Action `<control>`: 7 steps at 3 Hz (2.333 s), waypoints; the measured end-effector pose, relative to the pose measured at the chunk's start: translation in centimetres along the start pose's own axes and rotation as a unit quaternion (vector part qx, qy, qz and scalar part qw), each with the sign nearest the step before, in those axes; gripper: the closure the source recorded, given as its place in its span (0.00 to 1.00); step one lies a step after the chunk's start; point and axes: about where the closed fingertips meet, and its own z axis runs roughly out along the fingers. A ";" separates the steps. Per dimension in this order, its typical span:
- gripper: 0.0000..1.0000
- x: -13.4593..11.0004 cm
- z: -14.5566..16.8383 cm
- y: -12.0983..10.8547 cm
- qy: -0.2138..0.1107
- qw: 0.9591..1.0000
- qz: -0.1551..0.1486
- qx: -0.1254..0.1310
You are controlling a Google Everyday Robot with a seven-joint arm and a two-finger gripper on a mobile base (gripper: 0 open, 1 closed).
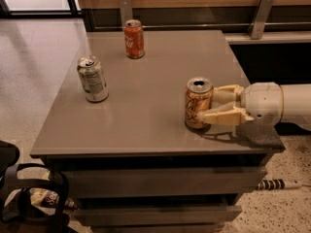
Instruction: Knock orange can over
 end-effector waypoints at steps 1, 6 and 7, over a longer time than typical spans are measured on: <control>1.00 -1.7 -1.2 -1.2 0.085 0.996 -0.014 0.011; 1.00 0.1 -2.0 -1.4 0.434 0.892 -0.078 0.099; 1.00 0.7 -1.6 -1.6 0.449 0.885 -0.081 0.092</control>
Offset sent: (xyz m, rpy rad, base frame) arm 0.0194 -0.0301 0.0402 -0.4272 0.0160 -0.0904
